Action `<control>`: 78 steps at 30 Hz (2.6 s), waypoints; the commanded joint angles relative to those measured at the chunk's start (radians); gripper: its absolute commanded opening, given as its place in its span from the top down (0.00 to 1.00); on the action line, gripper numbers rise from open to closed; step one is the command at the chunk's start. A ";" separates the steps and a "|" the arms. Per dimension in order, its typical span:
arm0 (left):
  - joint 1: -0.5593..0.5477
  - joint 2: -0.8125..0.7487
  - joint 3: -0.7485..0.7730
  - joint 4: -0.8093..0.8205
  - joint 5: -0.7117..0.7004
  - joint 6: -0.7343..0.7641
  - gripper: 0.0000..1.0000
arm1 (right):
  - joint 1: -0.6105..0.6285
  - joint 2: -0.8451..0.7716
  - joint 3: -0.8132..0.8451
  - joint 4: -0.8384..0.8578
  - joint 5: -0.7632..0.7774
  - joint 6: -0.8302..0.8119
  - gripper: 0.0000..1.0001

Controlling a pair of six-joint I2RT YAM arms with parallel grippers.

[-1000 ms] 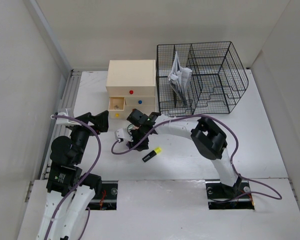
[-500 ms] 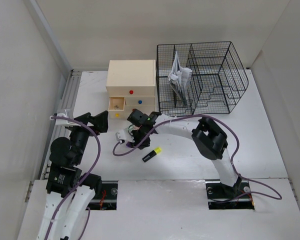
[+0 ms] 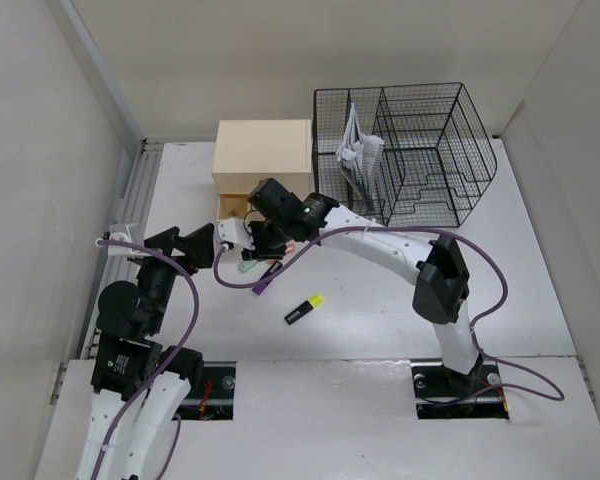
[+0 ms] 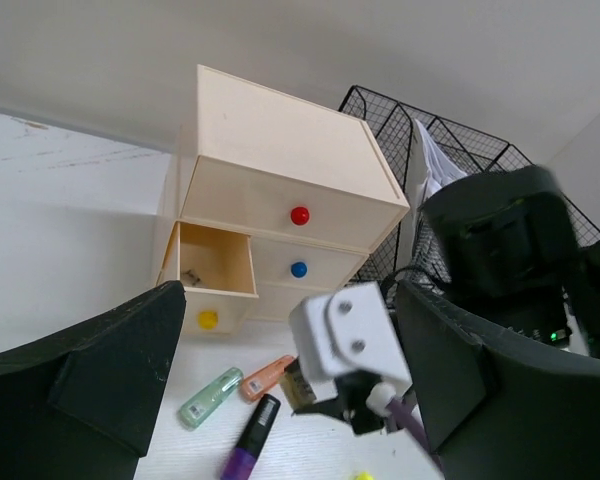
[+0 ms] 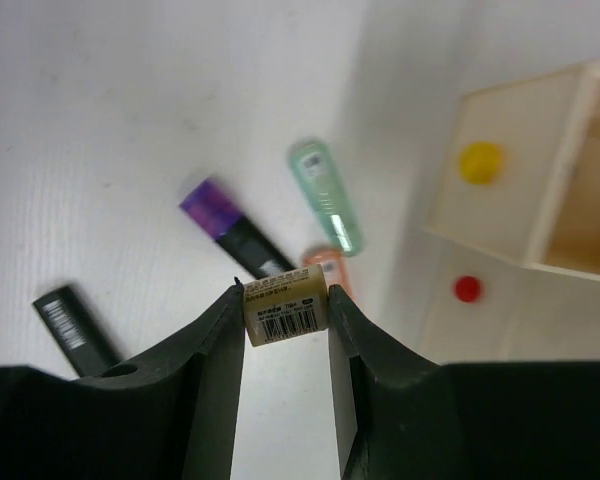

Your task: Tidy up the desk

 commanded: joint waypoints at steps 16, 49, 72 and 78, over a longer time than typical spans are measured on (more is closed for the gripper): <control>0.003 -0.081 -0.016 0.078 -0.026 -0.002 0.16 | -0.025 0.043 0.135 0.462 0.277 0.226 0.94; 0.003 -0.099 -0.025 0.078 -0.036 -0.002 0.16 | -0.063 0.036 0.154 0.426 -0.009 0.350 1.00; 0.003 -0.099 -0.025 0.078 -0.045 -0.011 0.16 | -0.049 0.068 0.054 0.492 0.163 0.418 1.00; 0.003 -0.099 -0.025 0.078 -0.045 -0.011 0.16 | -0.003 0.090 0.052 0.619 0.398 0.438 1.00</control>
